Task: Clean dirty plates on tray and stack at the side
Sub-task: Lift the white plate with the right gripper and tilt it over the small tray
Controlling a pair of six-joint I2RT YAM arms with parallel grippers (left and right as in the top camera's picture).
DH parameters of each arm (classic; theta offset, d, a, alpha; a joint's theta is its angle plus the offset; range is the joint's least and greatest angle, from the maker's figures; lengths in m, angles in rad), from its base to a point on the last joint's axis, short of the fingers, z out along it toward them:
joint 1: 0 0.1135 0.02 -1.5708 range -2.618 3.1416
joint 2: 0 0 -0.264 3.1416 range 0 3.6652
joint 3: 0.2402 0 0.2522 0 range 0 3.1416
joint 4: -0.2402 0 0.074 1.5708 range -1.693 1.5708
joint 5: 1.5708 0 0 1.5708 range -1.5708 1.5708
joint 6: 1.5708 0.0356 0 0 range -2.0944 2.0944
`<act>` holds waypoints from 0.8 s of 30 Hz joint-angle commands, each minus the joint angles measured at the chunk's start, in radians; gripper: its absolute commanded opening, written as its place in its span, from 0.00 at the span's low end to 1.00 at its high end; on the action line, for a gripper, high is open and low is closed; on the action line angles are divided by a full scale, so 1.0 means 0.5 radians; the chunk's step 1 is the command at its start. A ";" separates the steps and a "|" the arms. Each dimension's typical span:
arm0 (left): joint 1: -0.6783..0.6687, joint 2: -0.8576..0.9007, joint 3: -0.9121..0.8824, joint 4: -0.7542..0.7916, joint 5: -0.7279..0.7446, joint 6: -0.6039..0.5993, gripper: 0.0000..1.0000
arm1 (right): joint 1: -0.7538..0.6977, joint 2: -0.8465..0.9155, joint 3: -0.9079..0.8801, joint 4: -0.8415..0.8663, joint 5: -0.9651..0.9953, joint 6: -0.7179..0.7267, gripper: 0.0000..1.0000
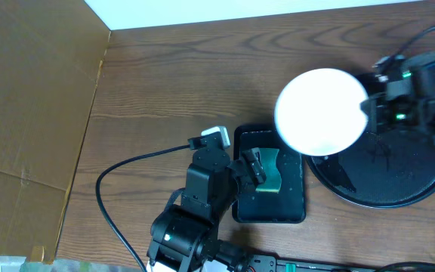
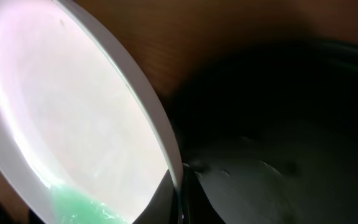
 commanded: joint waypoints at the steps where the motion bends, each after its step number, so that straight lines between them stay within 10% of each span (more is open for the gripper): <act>1: 0.010 0.008 0.044 -0.003 -0.003 0.007 0.81 | 0.227 0.096 0.021 0.101 0.240 0.111 0.01; 24: 0.010 0.010 0.040 -0.005 -0.003 0.007 0.82 | 0.999 0.024 0.021 0.487 1.637 -0.336 0.01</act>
